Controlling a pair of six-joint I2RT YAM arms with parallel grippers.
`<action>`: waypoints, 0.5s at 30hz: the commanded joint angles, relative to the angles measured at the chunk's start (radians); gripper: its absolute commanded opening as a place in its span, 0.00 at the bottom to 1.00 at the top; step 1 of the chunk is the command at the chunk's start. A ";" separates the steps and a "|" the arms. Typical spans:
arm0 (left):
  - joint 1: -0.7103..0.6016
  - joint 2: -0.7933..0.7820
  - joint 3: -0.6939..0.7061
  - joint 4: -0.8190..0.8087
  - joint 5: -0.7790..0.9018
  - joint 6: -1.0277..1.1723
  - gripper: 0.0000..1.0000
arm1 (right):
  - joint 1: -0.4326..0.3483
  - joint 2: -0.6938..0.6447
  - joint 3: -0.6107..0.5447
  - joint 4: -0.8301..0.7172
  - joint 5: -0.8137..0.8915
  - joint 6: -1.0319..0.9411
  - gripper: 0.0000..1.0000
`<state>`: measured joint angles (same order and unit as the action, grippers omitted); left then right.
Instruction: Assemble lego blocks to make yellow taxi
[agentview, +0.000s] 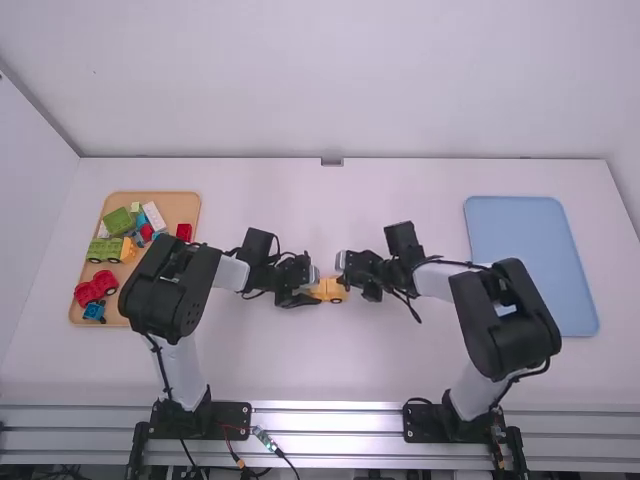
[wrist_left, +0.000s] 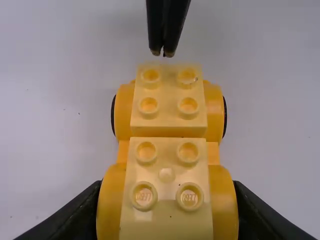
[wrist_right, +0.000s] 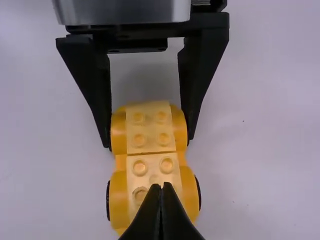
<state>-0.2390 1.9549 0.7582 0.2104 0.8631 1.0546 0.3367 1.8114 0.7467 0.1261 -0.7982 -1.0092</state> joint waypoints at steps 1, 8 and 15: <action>-0.010 0.021 -0.019 -0.014 -0.095 0.012 0.27 | -0.001 0.051 0.010 -0.001 -0.011 0.027 0.00; -0.010 0.021 -0.019 -0.011 -0.097 0.011 0.27 | -0.001 0.077 0.064 -0.100 -0.029 -0.016 0.00; -0.010 0.021 -0.019 -0.010 -0.097 0.011 0.26 | 0.023 0.076 0.072 -0.111 -0.025 -0.035 0.00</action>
<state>-0.2390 1.9549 0.7582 0.2111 0.8623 1.0542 0.3363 1.8645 0.8066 0.0231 -0.8291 -1.0332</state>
